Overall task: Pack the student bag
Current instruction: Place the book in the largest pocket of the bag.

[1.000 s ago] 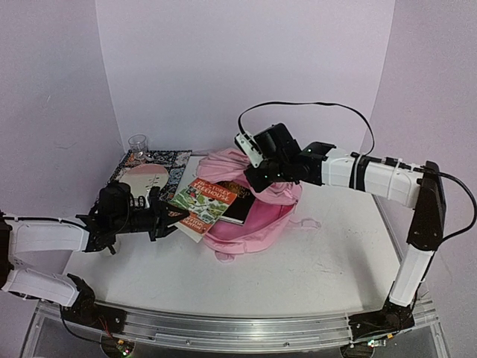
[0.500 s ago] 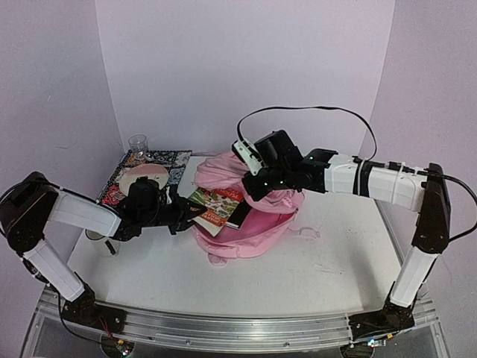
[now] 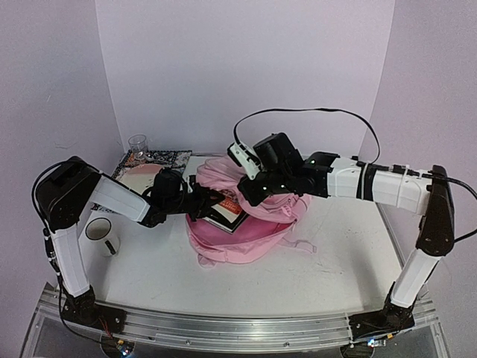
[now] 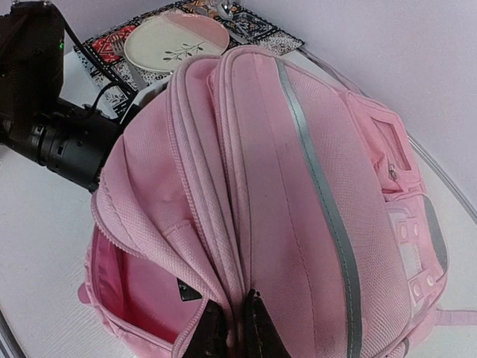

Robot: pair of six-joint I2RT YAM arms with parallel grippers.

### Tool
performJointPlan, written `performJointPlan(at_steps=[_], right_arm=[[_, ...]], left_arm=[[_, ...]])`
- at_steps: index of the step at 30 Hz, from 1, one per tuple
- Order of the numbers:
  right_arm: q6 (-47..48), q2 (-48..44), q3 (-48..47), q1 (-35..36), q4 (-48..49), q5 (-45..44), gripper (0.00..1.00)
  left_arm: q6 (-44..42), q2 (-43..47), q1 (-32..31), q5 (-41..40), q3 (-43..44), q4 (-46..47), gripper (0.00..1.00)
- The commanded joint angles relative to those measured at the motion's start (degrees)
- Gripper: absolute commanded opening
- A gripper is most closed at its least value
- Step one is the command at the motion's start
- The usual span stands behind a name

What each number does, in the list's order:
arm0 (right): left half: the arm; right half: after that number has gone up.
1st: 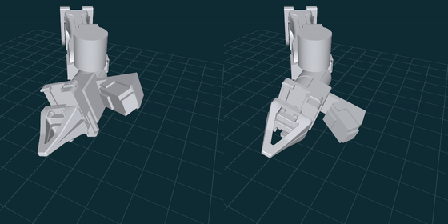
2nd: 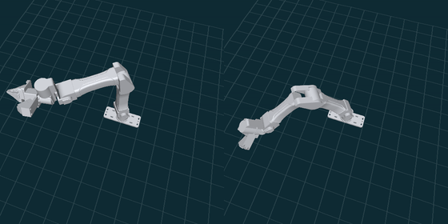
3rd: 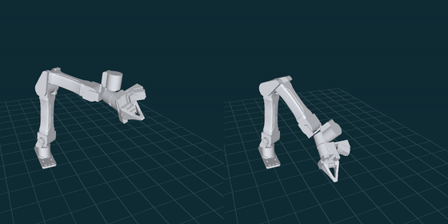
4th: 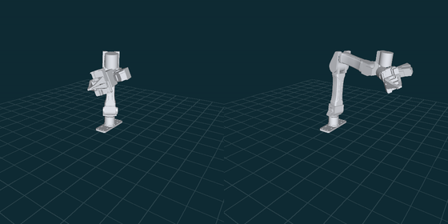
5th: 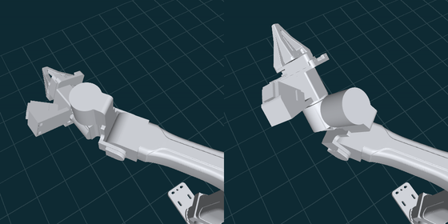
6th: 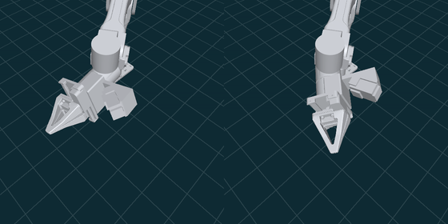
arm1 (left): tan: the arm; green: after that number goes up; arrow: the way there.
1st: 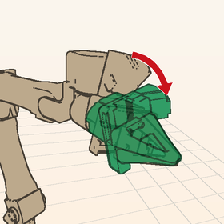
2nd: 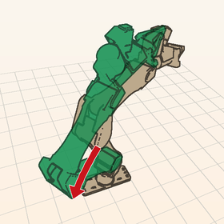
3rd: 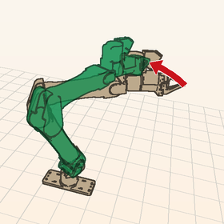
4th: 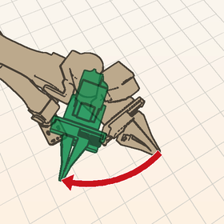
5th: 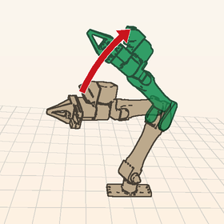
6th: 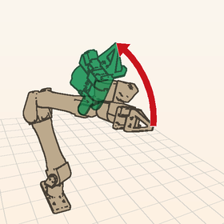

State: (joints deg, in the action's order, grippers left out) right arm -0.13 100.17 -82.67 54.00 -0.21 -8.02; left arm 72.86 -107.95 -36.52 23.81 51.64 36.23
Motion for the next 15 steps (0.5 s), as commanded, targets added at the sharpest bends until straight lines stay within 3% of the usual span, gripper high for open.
performJointPlan(at_steps=[1, 8, 15], right_arm=[[-0.4, -4.3, -0.3, 1.7, 5.8, 3.2, 0.0], [-1.3, -3.3, 0.7, 1.7, 5.8, 3.5, 0.0], [-3.5, -1.2, 2.0, 1.8, 5.4, 7.2, 0.09]], left_arm=[[-3.3, 0.6, -0.2, -2.9, 2.5, 4.8, 0.33], [-11.2, 8.2, -0.3, -8.6, -2.5, -5.3, 0.67], [-17.3, 23.0, -0.9, -14.8, -10.9, -15.9, 0.85]])
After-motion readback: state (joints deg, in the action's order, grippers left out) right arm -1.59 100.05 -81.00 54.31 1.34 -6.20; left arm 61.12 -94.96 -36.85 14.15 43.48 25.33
